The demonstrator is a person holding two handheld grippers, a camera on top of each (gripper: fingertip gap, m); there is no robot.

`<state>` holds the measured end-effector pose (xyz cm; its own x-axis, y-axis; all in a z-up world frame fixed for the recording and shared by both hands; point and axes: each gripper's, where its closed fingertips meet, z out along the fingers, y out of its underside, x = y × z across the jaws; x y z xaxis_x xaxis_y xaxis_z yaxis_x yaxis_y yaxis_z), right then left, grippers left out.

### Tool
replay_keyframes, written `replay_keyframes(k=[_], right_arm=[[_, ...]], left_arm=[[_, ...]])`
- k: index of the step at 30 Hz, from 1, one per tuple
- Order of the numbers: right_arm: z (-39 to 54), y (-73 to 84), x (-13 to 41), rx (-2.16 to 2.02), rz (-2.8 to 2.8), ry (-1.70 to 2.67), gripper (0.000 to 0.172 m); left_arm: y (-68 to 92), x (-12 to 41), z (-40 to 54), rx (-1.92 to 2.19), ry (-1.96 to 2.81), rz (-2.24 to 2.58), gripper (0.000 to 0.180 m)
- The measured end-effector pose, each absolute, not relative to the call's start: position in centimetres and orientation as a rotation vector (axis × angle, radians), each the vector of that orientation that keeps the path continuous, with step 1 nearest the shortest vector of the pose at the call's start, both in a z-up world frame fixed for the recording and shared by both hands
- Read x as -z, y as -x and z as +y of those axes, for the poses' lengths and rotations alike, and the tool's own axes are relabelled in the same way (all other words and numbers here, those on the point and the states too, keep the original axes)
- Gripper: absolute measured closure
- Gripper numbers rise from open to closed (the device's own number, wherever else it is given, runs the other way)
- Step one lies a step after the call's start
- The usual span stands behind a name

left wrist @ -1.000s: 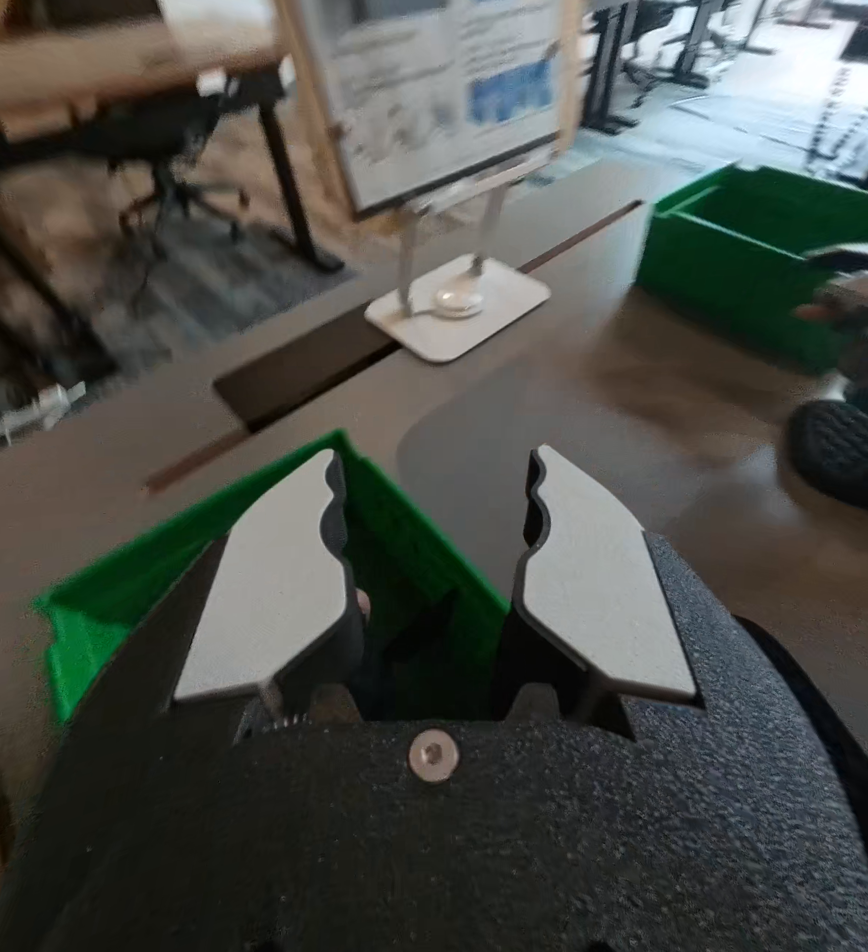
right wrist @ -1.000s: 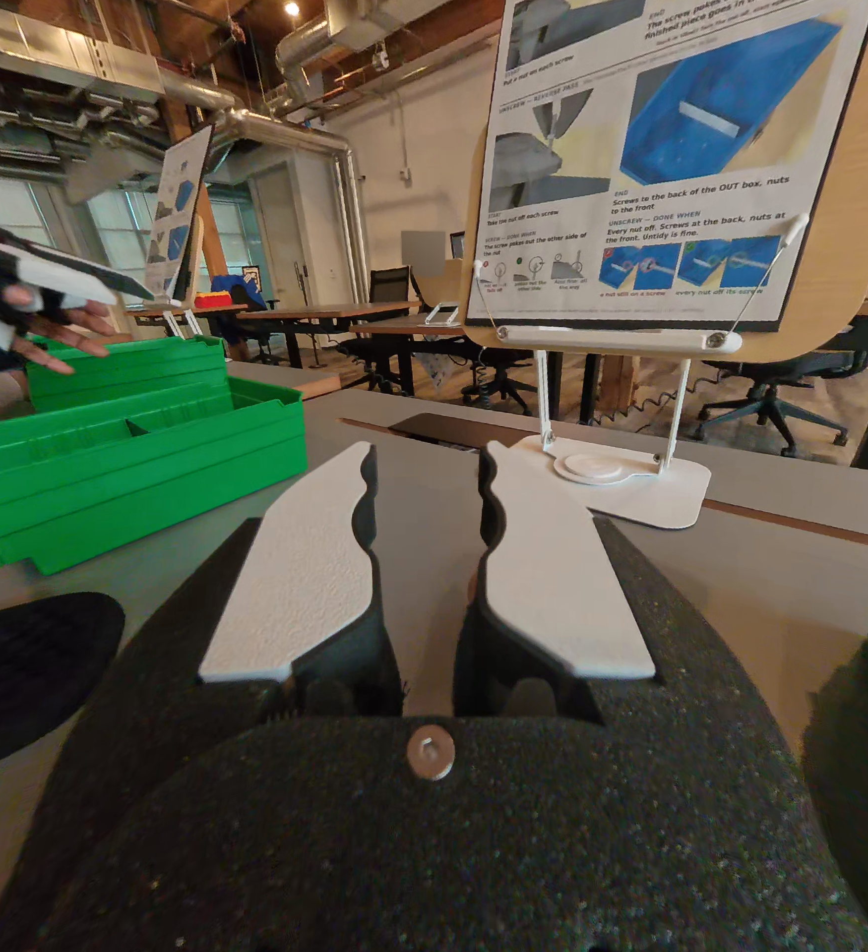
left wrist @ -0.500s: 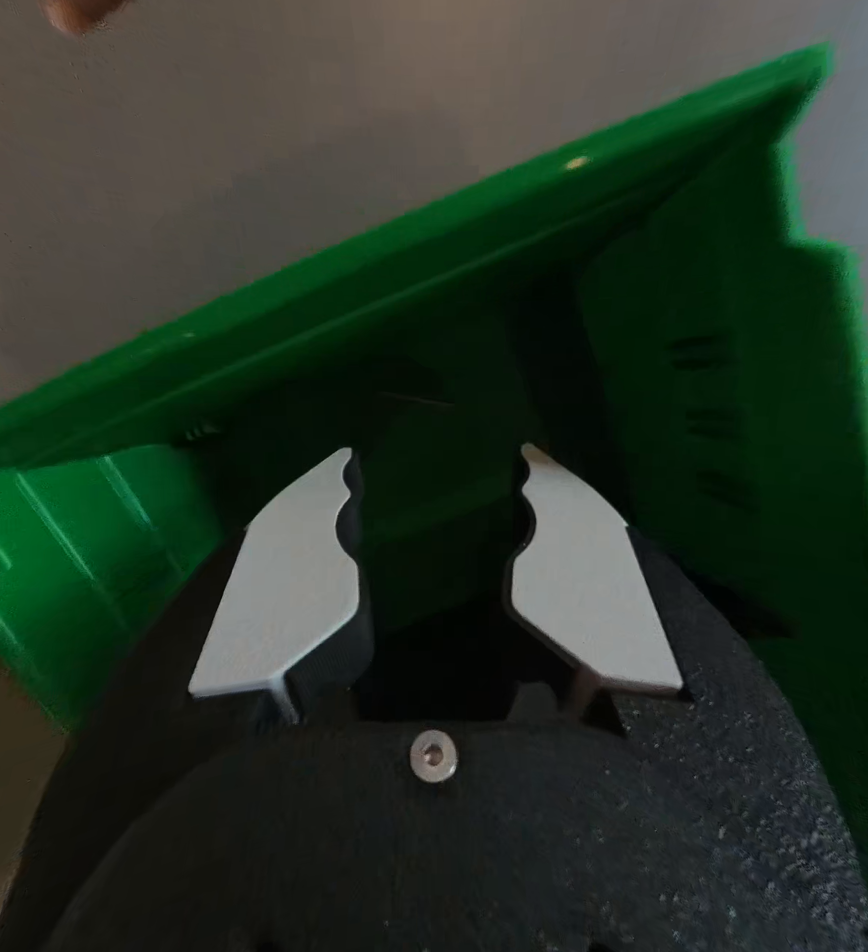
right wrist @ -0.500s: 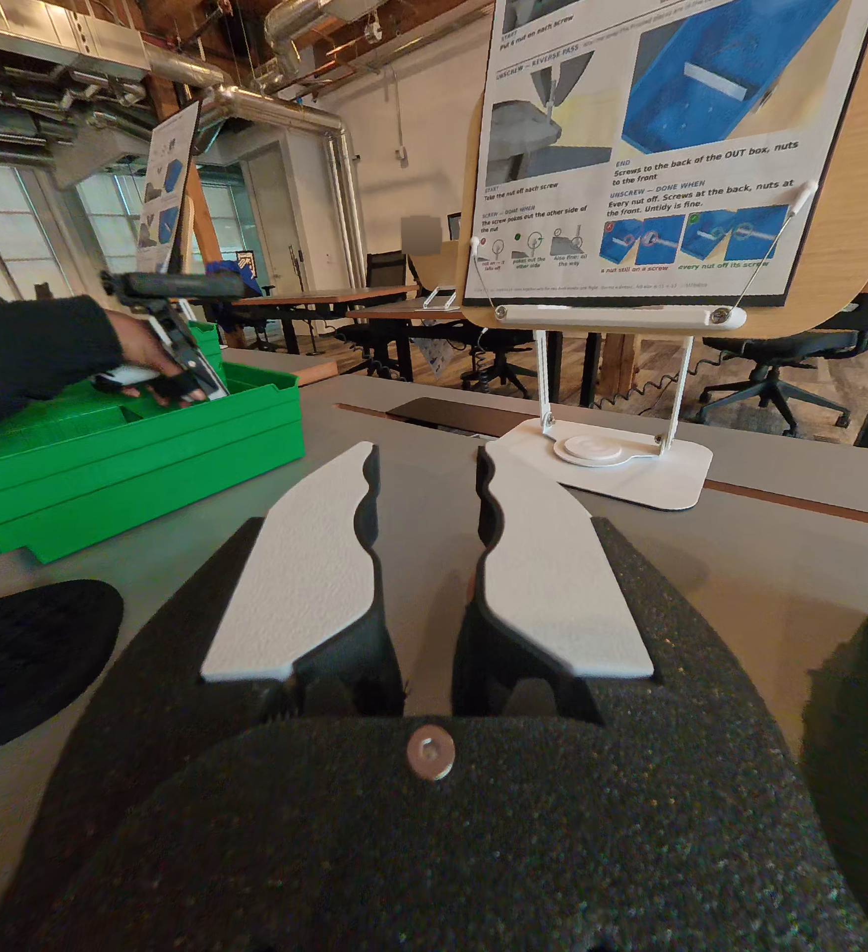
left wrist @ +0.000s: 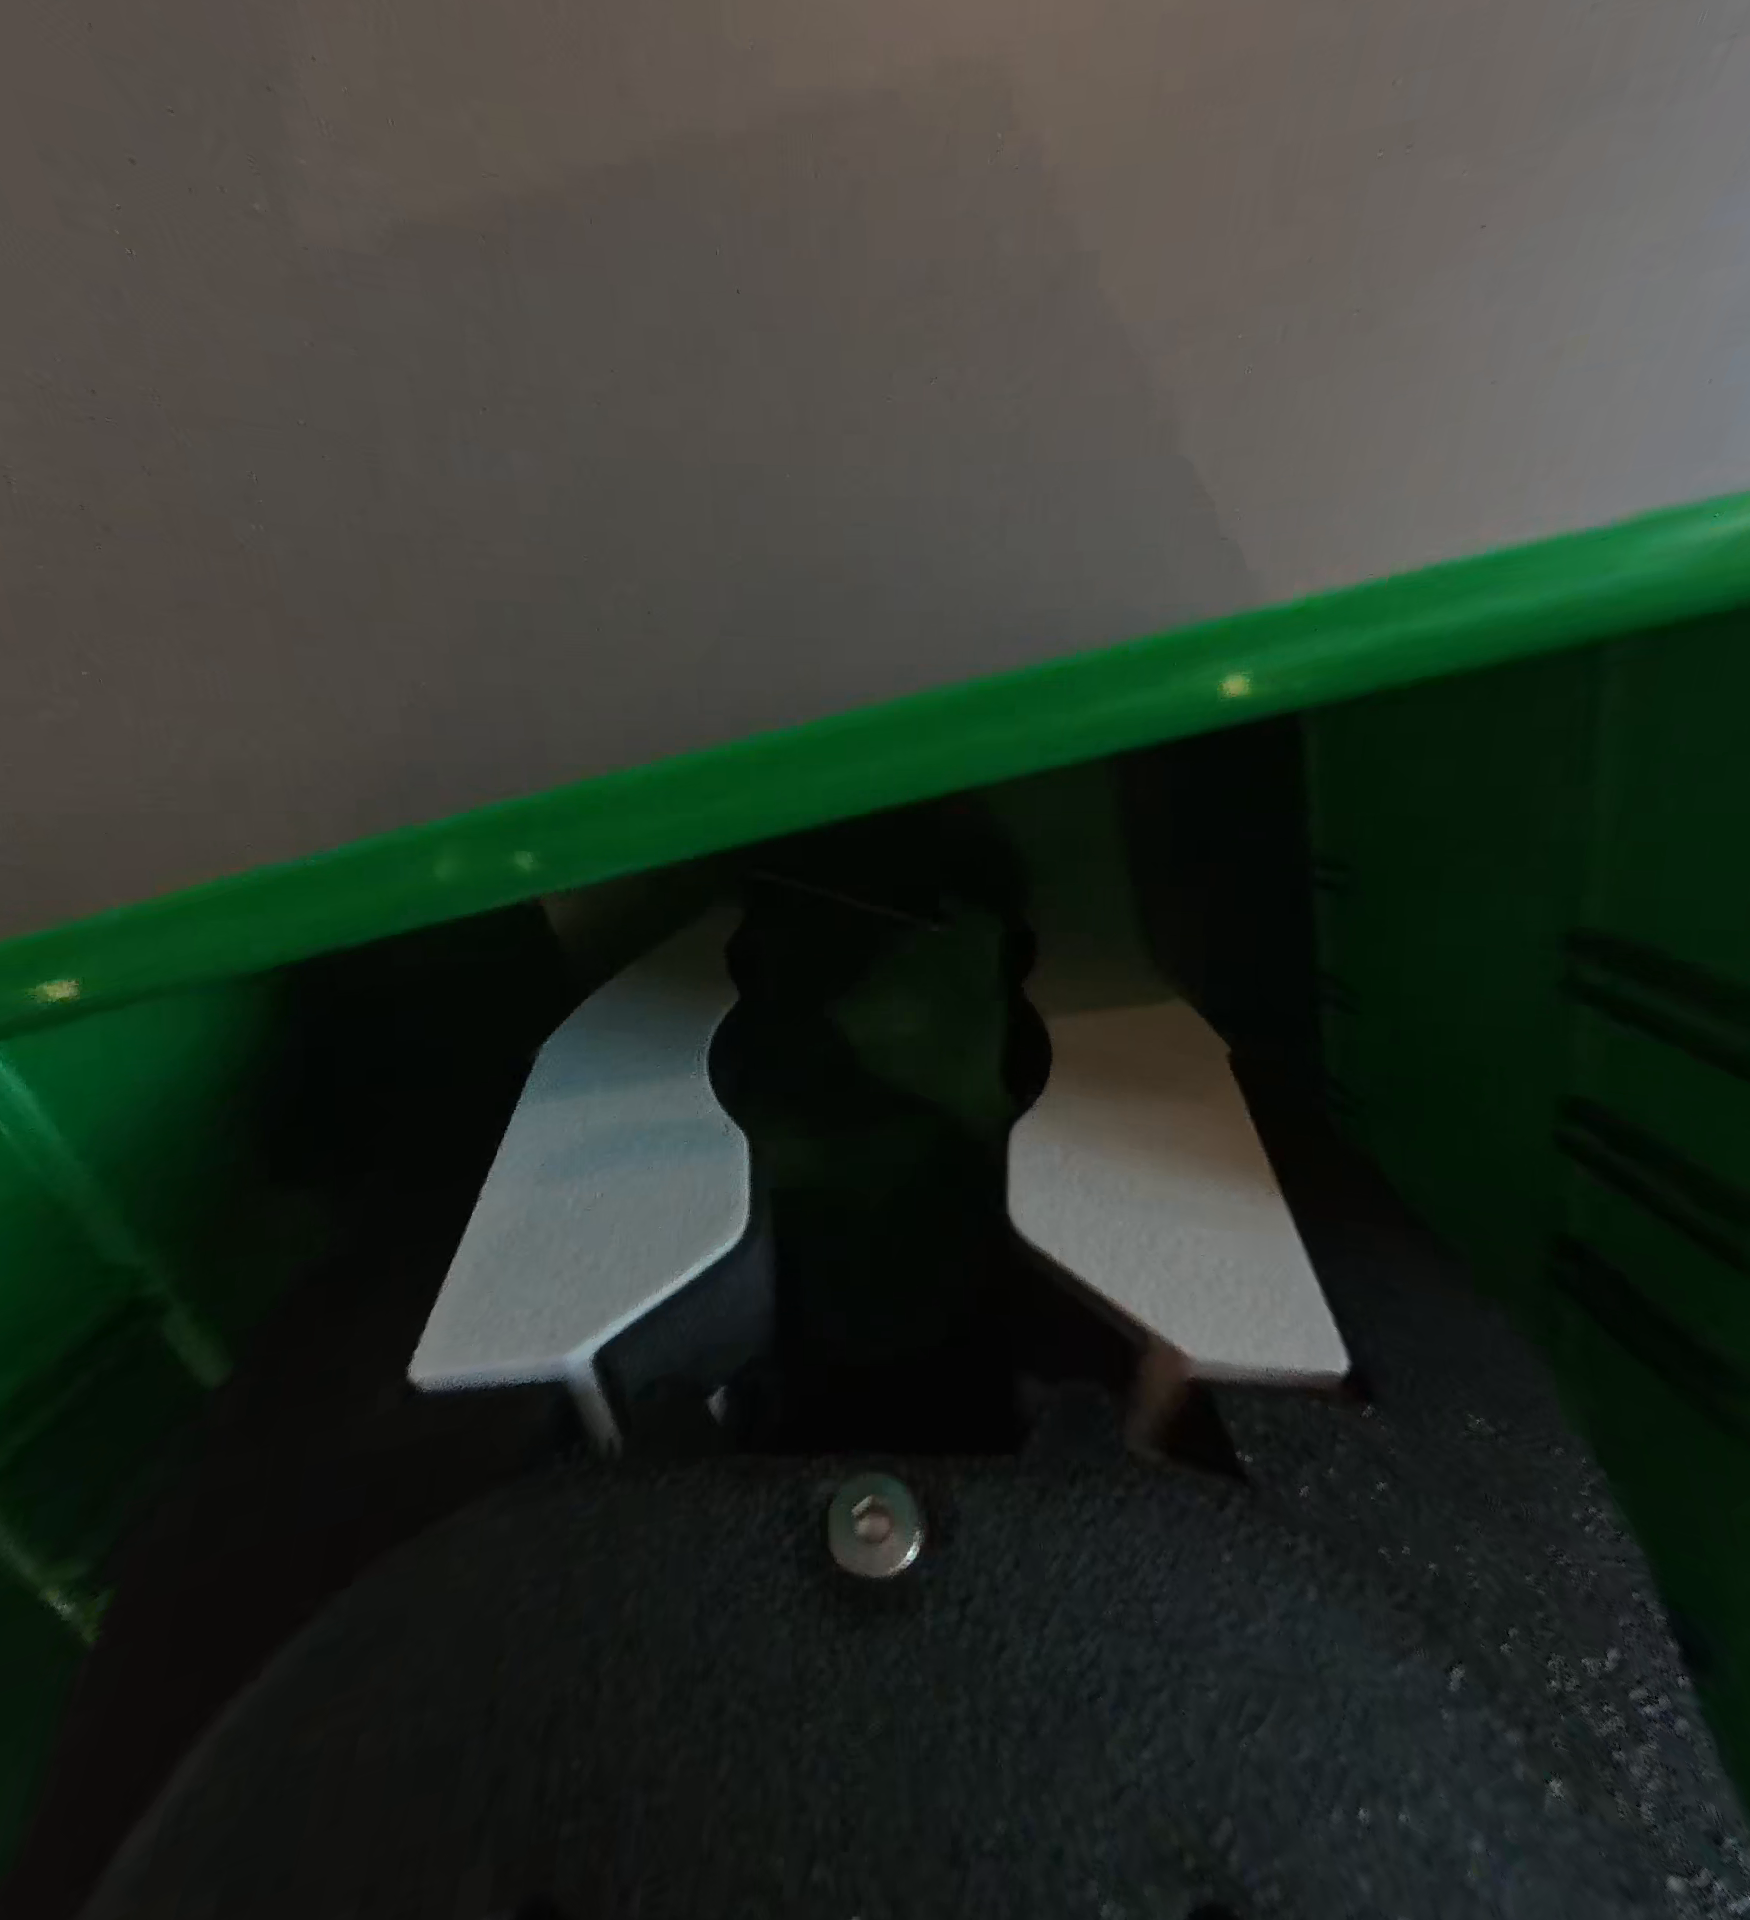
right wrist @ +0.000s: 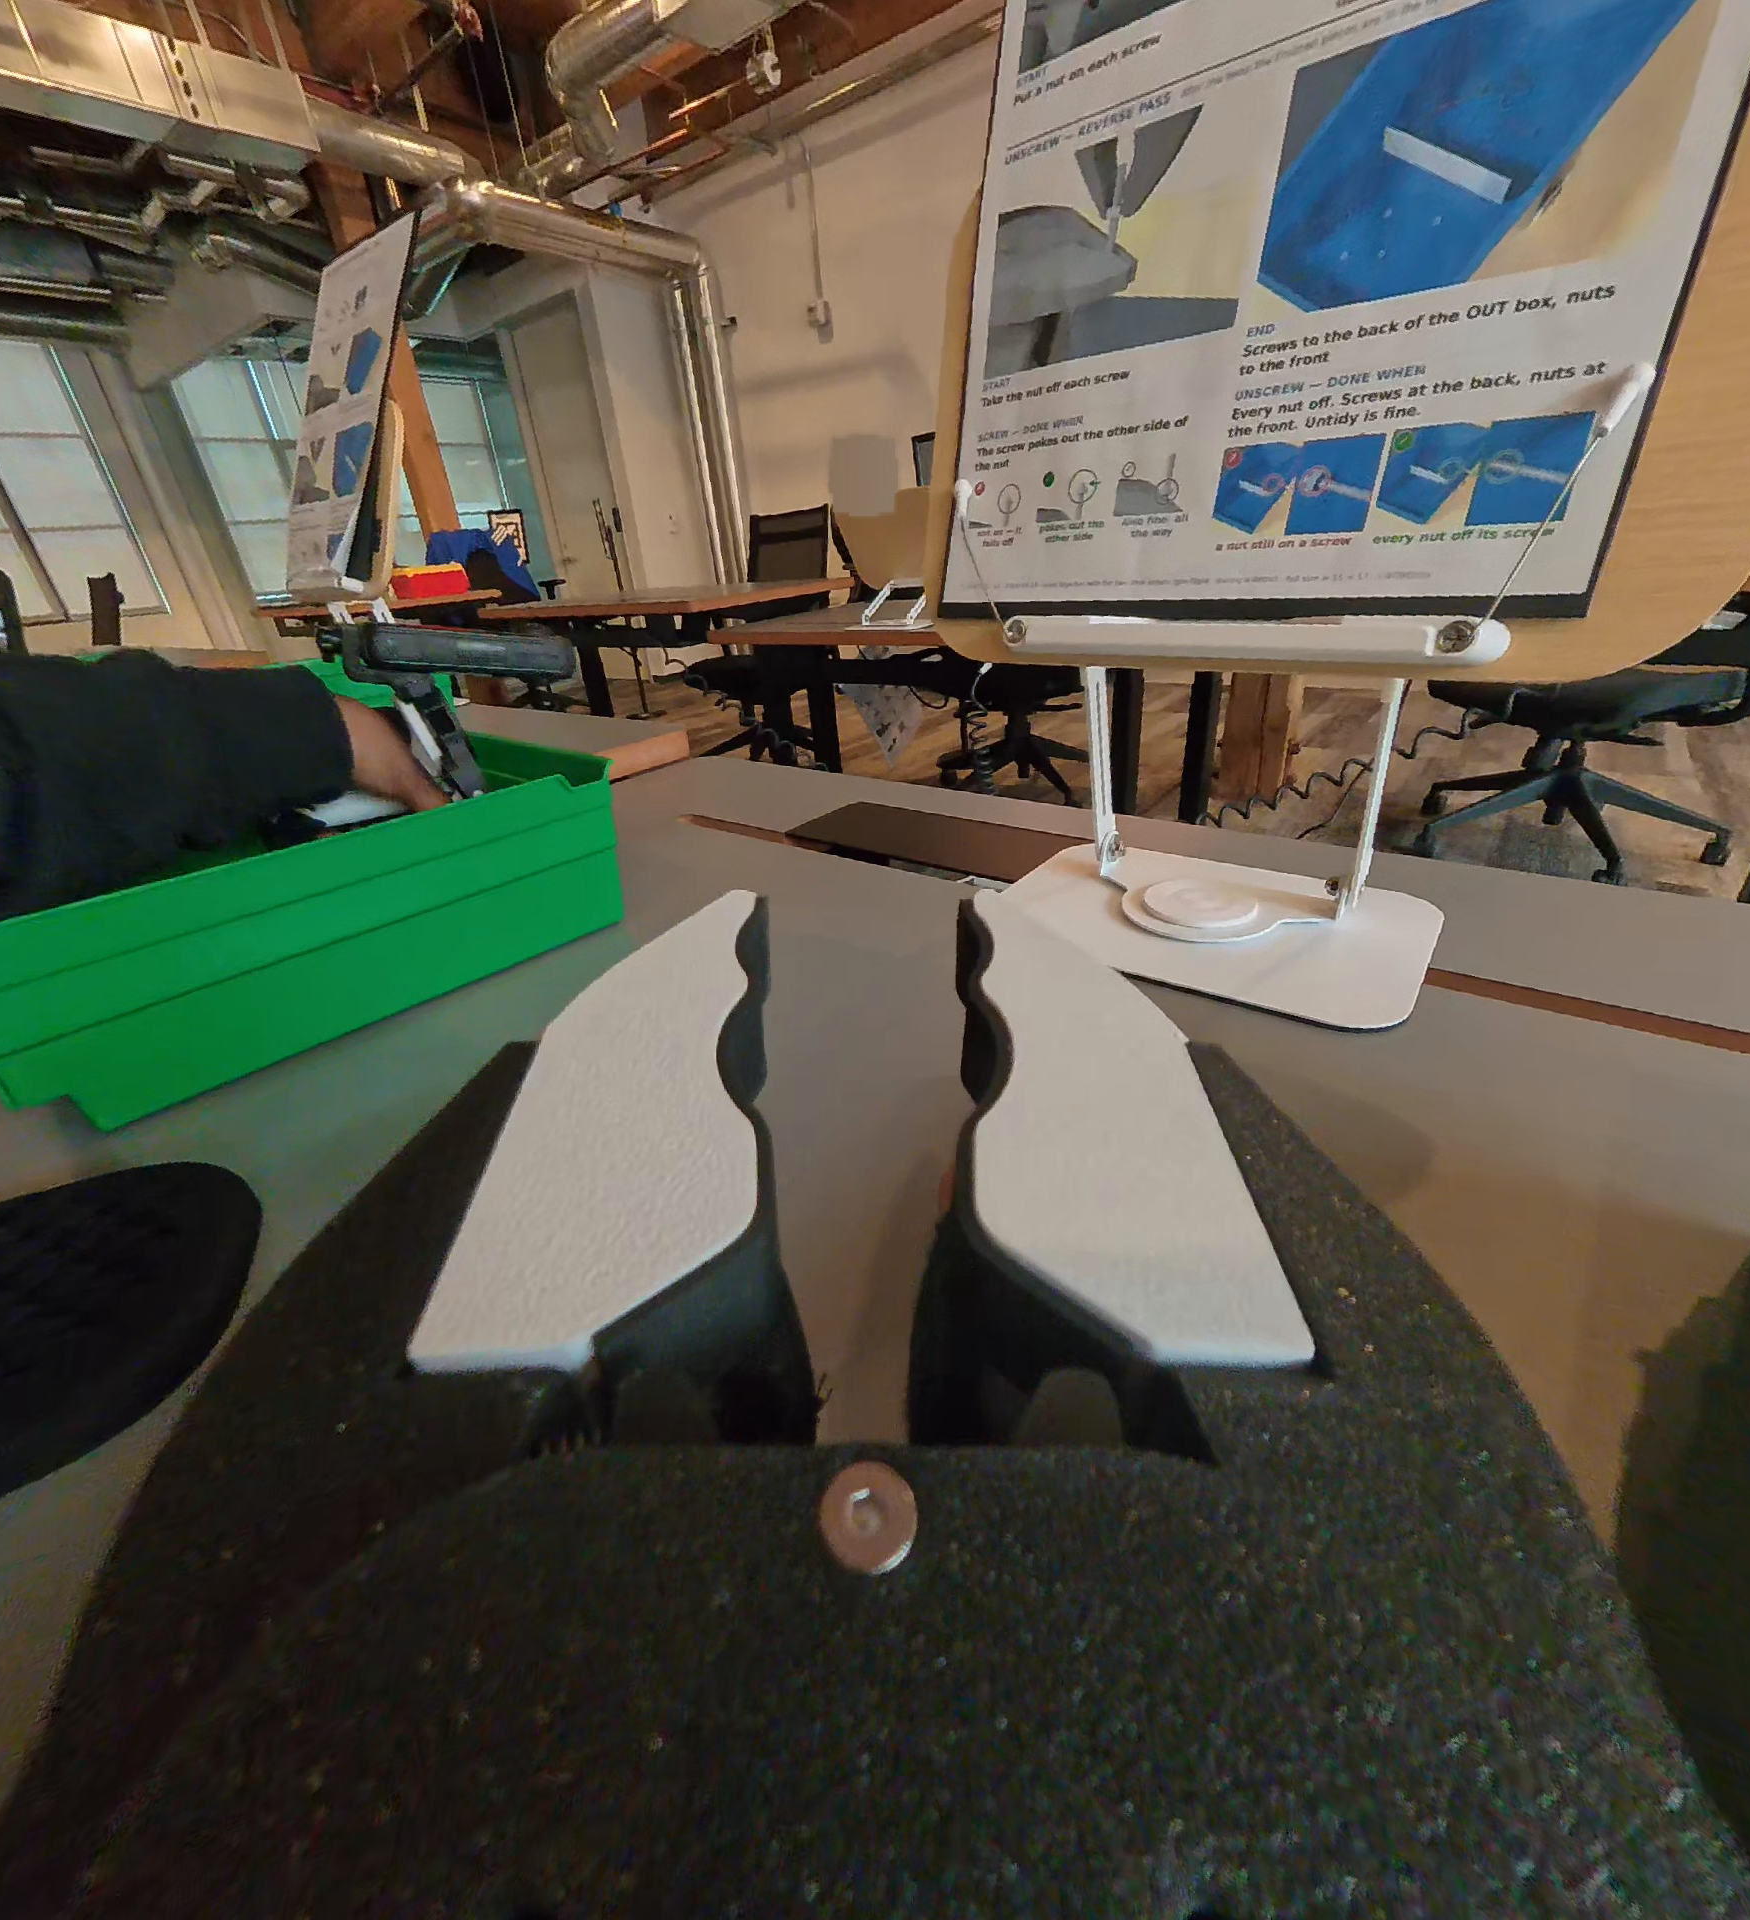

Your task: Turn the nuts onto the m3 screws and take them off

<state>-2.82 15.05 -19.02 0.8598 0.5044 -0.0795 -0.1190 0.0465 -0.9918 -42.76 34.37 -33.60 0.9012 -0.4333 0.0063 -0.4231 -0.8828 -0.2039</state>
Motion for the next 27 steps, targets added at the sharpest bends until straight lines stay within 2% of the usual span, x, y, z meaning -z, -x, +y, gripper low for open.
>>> replay_keyframes(k=[19,23,27], right_arm=[[14.8,3.1,19.0,-0.455,-0.356,1.452,0.14],[14.8,2.9,19.0,-0.452,-0.348,1.449,0.14],[14.8,2.6,18.8,-0.447,-0.338,1.442,0.14]], left_arm=[[43.9,33.5,34.9,-0.023,2.879,0.557,0.151],[43.2,33.7,34.3,0.016,2.903,0.615,0.17],[42.8,33.7,34.2,0.073,2.901,0.595,0.177]])
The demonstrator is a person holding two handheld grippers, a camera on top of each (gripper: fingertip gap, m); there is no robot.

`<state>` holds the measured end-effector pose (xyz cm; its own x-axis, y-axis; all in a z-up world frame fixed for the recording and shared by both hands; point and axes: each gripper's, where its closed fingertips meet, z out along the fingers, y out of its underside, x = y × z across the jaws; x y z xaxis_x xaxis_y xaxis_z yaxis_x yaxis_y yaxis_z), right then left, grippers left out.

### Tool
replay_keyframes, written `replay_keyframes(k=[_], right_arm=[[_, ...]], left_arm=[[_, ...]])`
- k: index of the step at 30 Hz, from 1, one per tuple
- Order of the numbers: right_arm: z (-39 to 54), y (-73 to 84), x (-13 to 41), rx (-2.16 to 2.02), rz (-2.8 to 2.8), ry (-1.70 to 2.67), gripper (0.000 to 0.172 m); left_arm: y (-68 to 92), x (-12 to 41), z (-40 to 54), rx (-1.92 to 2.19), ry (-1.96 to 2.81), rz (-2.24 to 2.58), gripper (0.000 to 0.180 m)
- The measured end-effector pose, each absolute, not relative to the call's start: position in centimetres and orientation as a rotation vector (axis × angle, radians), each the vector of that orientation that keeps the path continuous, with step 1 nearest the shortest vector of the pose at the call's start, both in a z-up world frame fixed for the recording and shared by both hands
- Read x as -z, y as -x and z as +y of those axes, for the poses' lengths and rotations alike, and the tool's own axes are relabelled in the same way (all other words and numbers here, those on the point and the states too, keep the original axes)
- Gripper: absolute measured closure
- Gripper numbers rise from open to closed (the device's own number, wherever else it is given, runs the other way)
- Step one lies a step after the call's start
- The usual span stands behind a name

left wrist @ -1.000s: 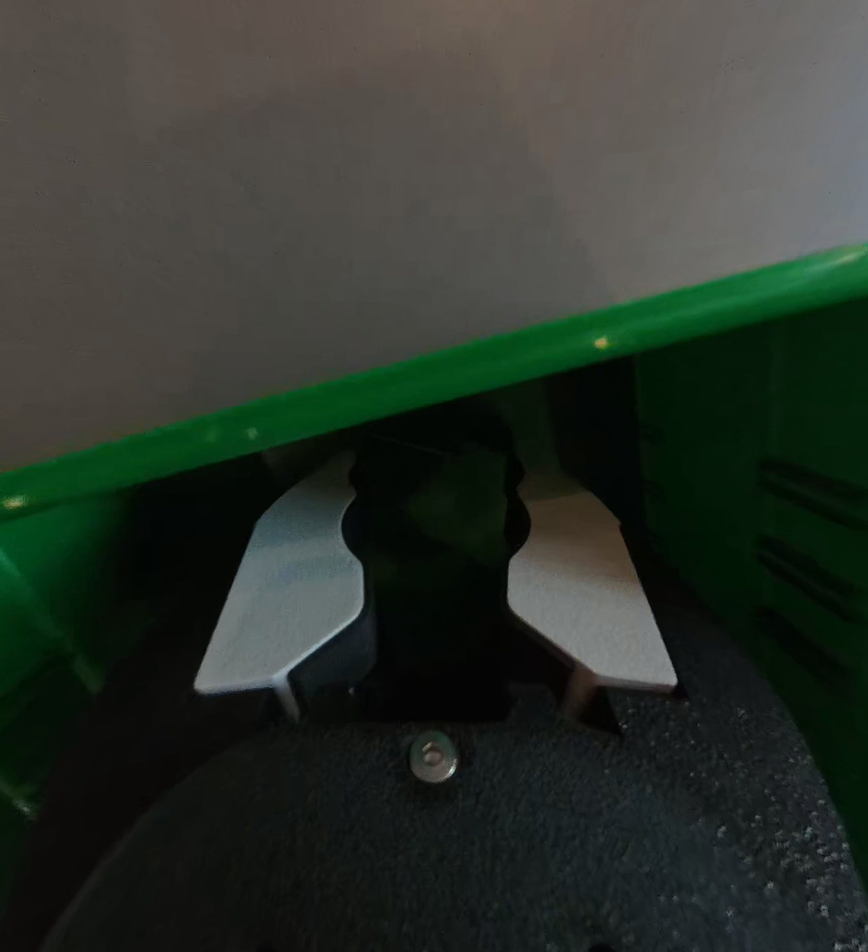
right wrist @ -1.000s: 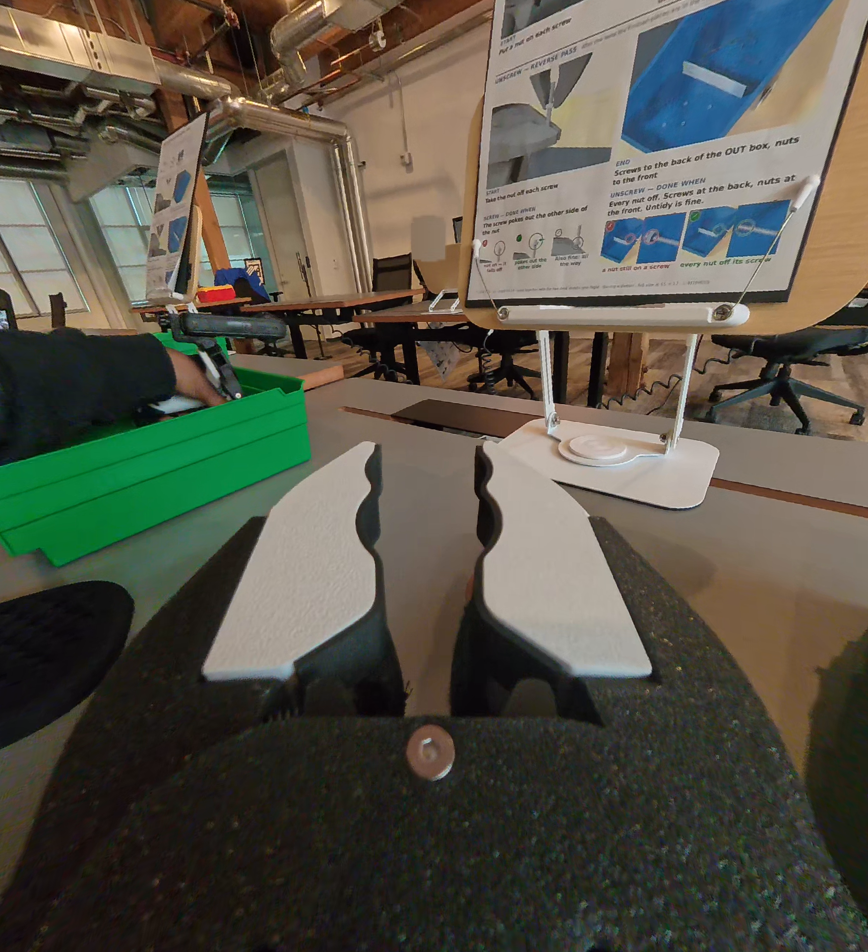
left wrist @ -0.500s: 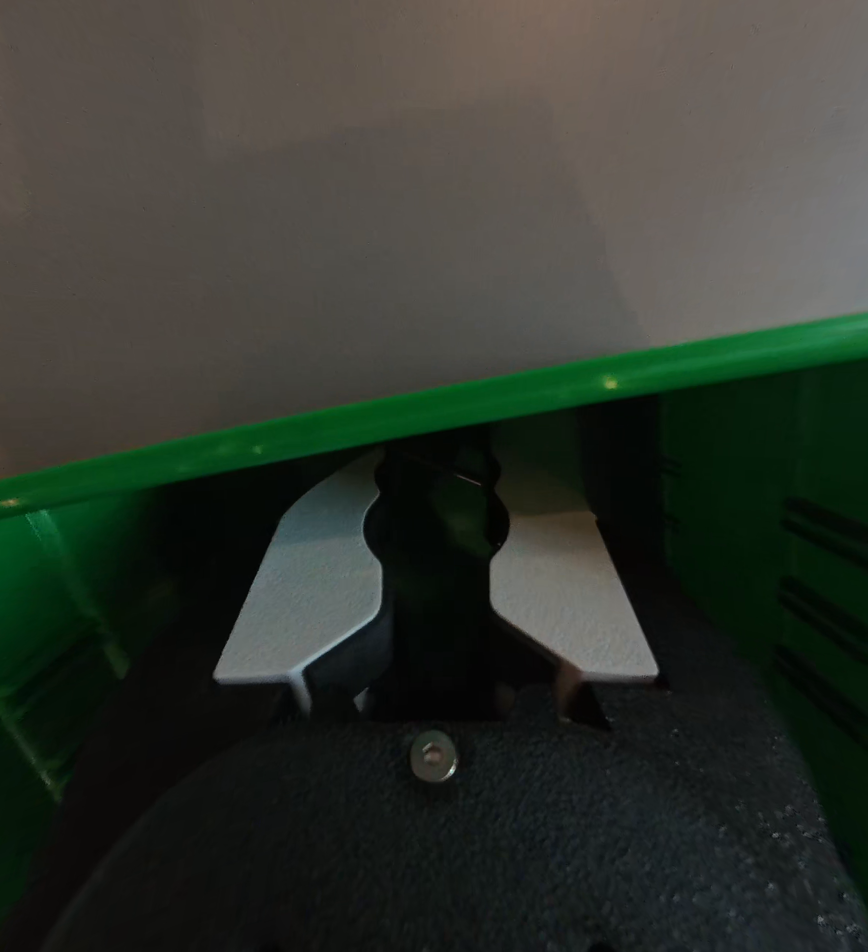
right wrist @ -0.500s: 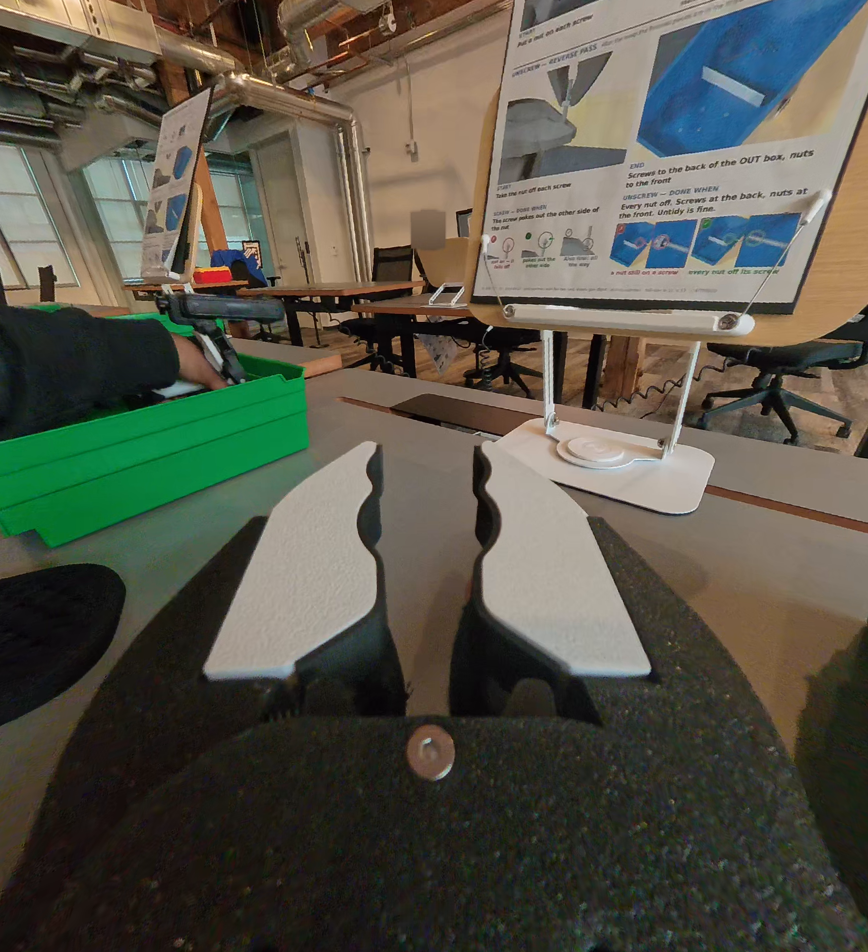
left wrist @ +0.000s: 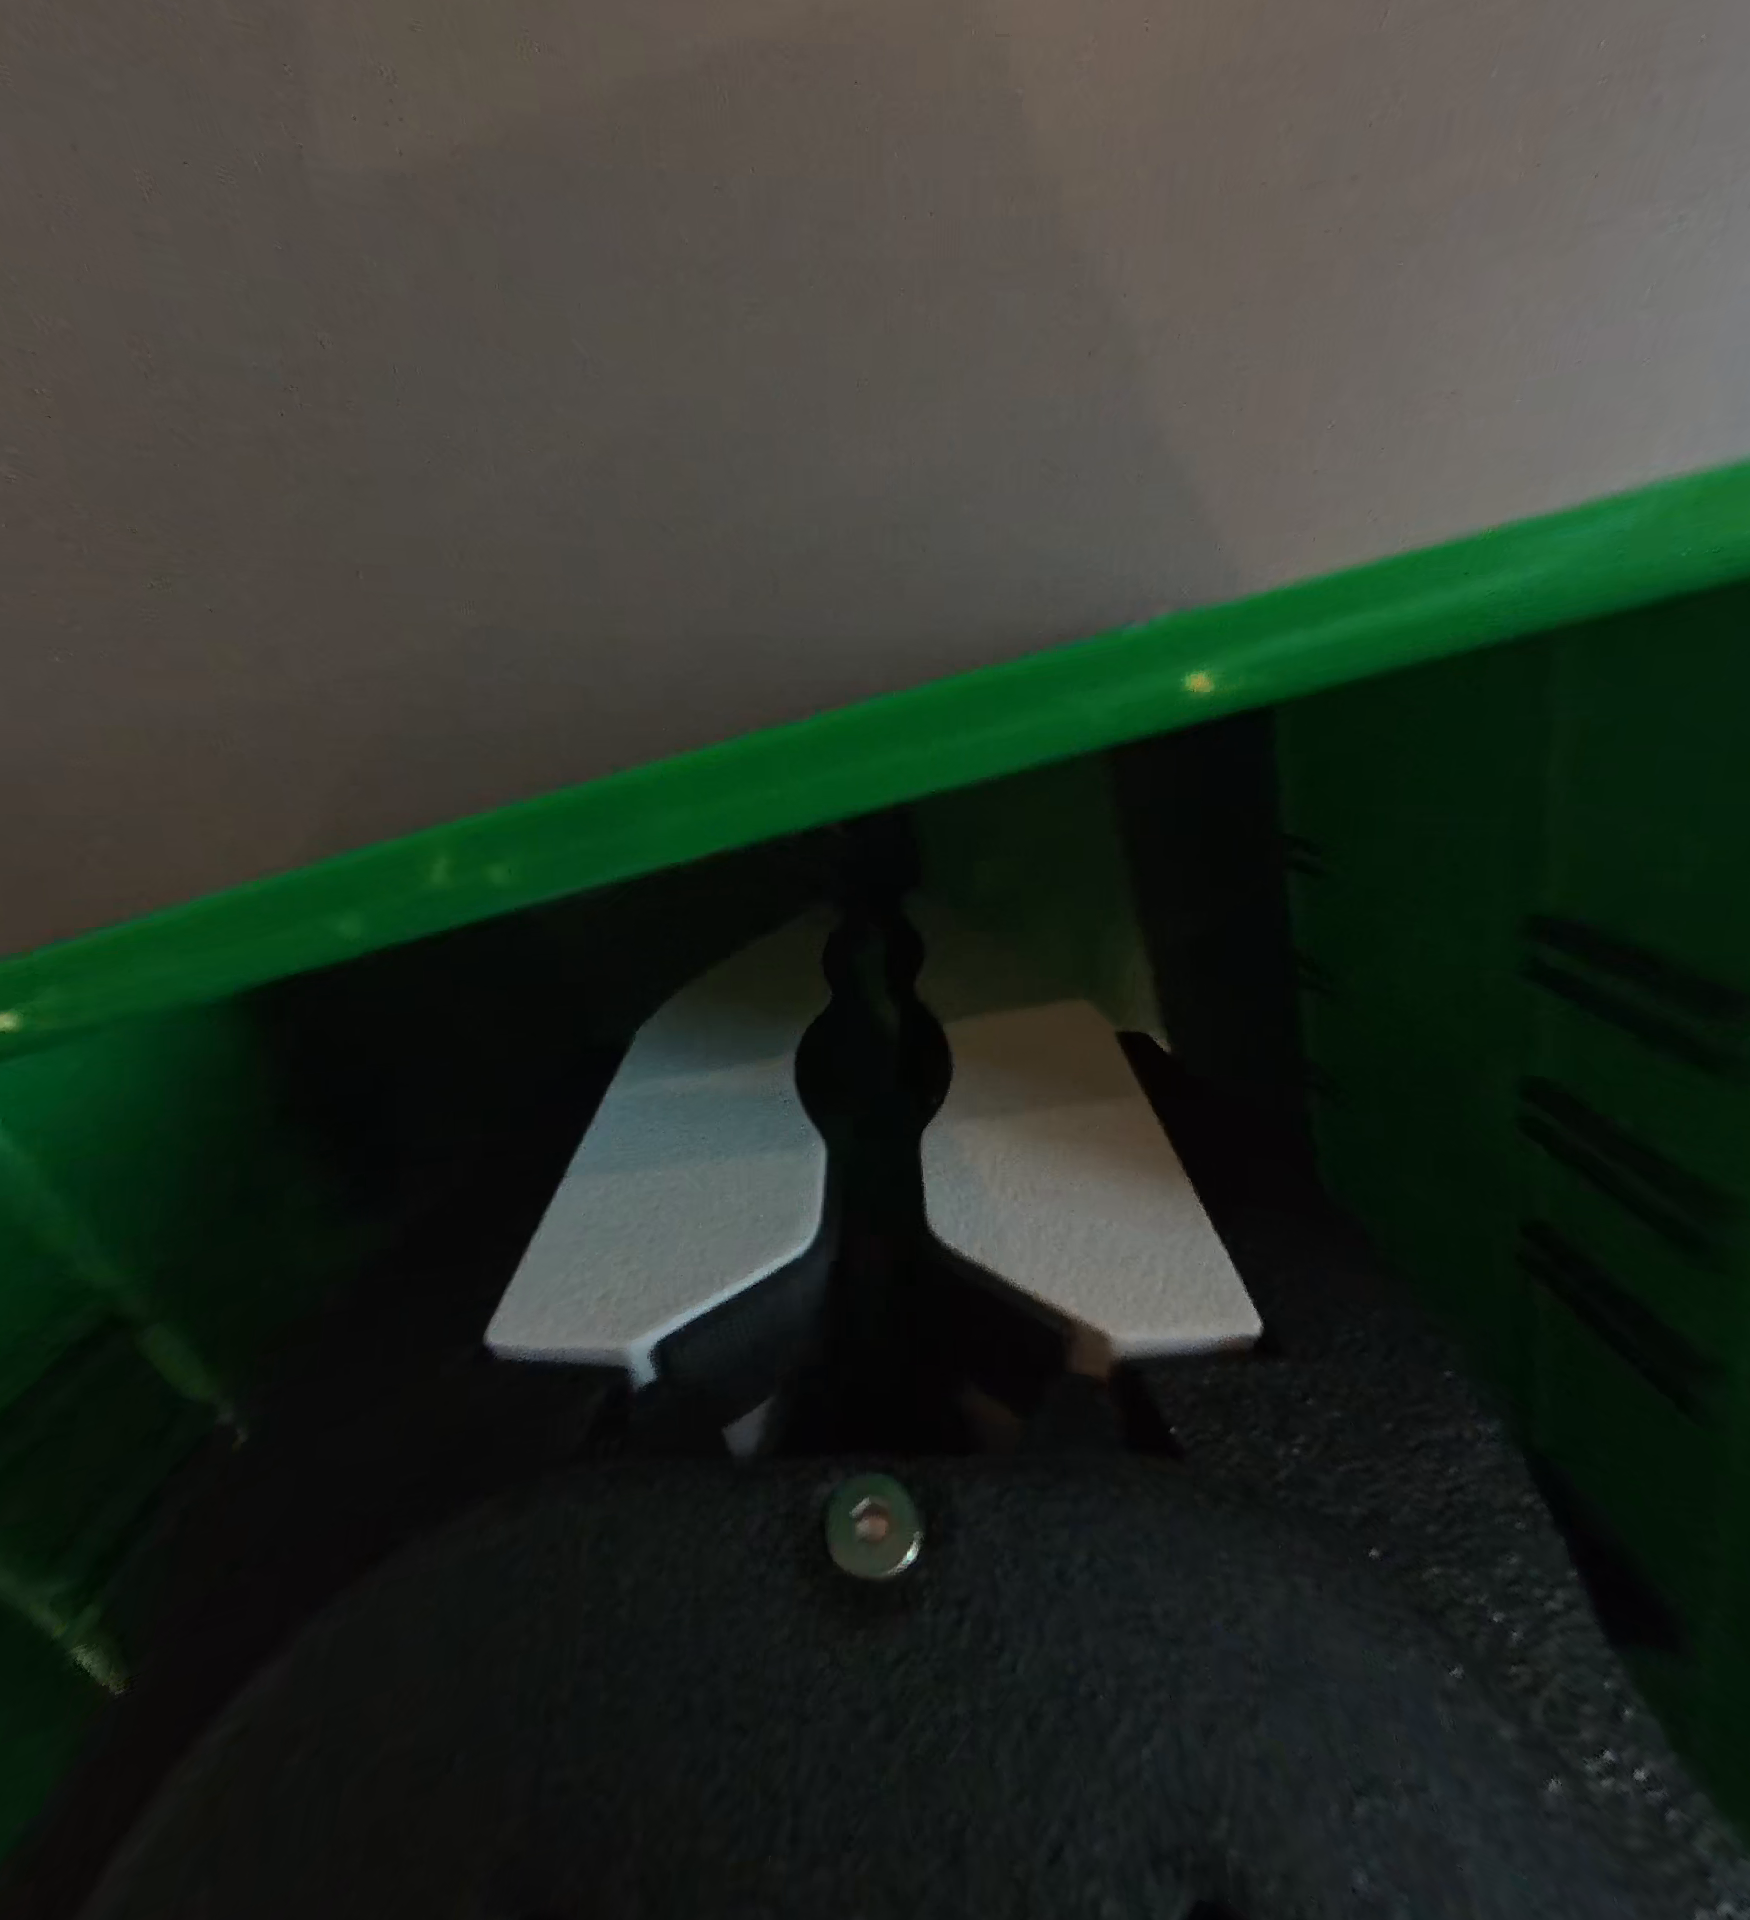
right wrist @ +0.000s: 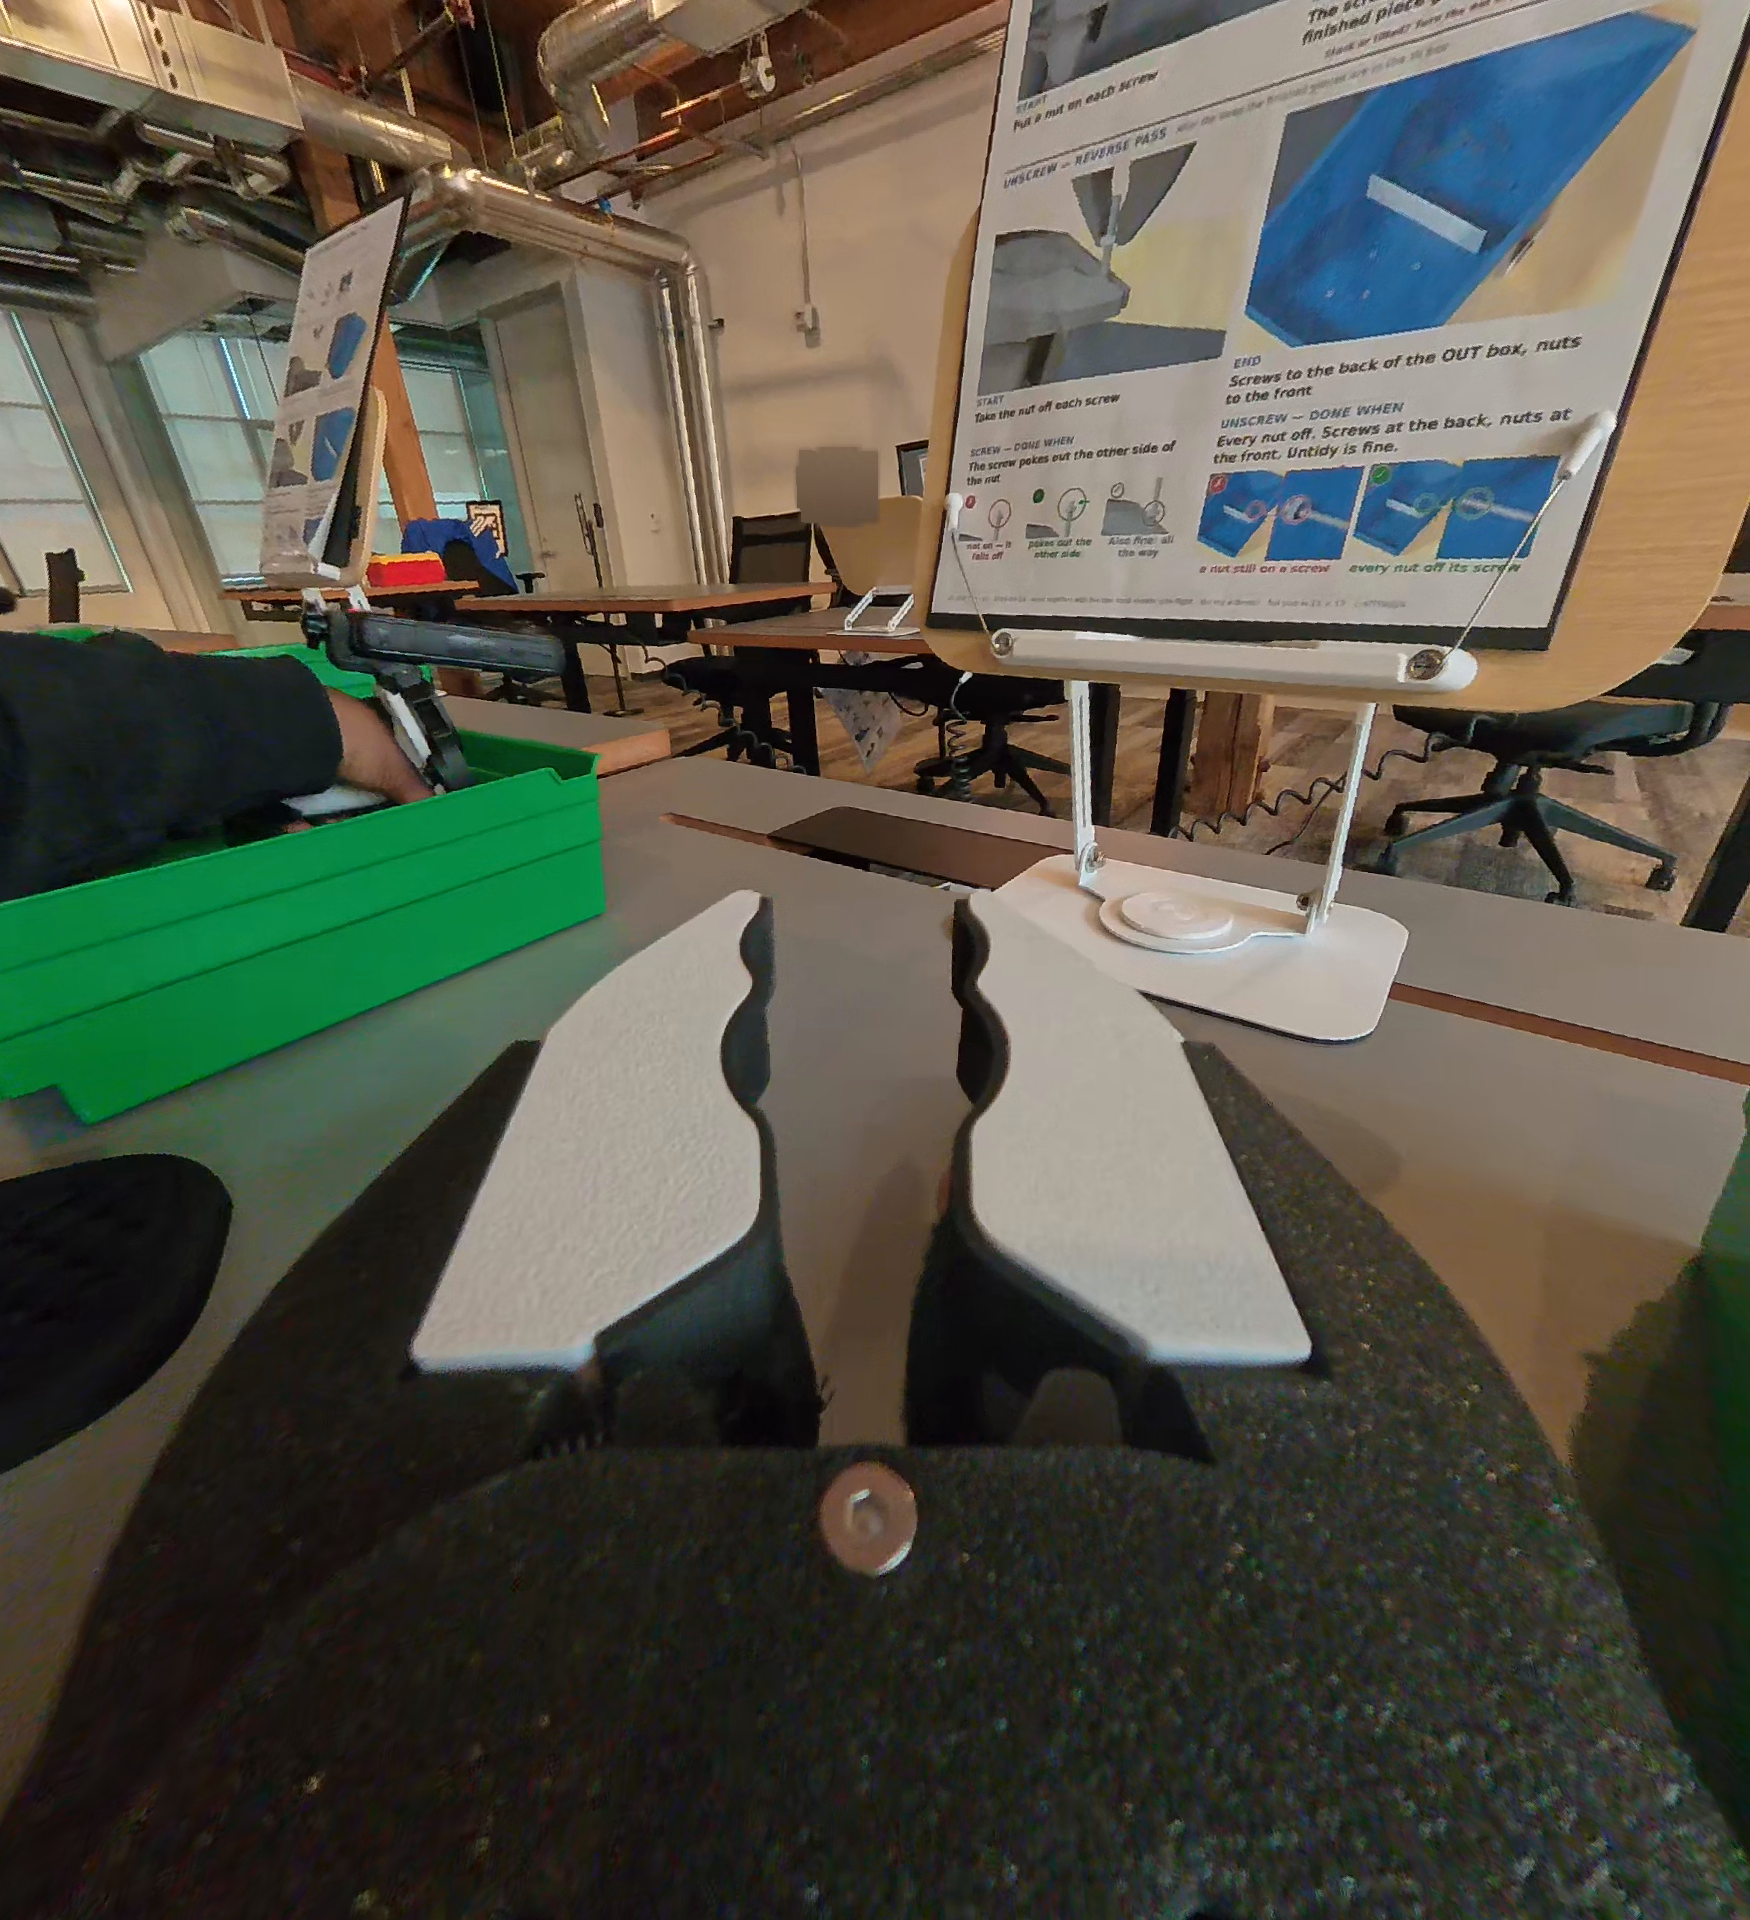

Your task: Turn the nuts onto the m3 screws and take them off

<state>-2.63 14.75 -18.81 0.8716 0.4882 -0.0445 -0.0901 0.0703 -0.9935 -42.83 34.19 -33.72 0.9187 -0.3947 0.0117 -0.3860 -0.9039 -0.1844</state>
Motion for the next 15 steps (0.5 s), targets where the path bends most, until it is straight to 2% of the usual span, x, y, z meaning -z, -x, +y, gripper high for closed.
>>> replay_keyframes(k=[9,15], right_arm=[[14.8,2.4,18.8,-0.443,-0.332,1.439,0.141],[14.7,2.2,18.6,-0.46,-0.315,1.432,0.142]], left_arm=[[44.0,33.2,33.1,-0.045,2.905,0.743,0.179],[44.2,29.5,32.6,-0.085,2.773,0.811,0.178]])
